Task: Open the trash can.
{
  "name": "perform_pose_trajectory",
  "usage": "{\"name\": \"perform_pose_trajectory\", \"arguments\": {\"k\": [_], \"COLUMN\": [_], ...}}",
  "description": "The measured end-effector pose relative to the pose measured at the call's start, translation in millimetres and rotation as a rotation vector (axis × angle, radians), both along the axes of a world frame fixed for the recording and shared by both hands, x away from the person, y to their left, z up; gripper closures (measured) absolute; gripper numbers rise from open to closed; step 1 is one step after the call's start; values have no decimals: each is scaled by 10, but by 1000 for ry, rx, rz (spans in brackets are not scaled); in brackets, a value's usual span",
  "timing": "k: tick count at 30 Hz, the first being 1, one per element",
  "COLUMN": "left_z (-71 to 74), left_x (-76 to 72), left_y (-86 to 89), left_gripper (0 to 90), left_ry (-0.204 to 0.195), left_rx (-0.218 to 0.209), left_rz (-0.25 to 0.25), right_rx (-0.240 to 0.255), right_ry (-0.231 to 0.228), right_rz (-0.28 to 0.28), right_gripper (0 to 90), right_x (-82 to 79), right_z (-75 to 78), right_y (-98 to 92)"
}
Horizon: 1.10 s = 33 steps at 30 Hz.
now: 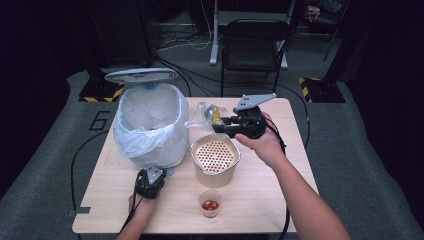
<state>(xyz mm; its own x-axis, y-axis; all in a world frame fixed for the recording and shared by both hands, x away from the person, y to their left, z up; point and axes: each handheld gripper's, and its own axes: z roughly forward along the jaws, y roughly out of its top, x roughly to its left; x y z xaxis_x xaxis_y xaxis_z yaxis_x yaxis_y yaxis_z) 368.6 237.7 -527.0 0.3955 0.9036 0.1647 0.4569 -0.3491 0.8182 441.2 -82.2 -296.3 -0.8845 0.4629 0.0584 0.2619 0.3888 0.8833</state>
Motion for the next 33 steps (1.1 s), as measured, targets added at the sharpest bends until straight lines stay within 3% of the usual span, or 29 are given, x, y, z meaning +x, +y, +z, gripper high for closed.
{"name": "perform_pose_trajectory", "arguments": {"k": [13, 14, 21, 30, 33], "left_z": [-8, -13, -1, 3, 2], "left_x": [2, -1, 6, 2, 1], "left_y": [-10, -17, 1, -2, -5], "left_gripper": [857, 857, 857, 857, 857], "left_ry": [-14, -6, -21, -7, -9], "left_rx": [-6, -20, 14, 11, 11], "left_rz": [11, 11, 7, 0, 0], "right_rx": [16, 15, -8, 18, 60], "right_ry": [-18, -13, -25, -29, -43], "right_rz": [68, 68, 113, 137, 111], "right_gripper": [682, 682, 682, 682, 683], "right_x": [-2, -6, 60, 120, 152], "right_z": [214, 230, 339, 304, 236], "right_y": [354, 389, 783, 1181, 1284]}}
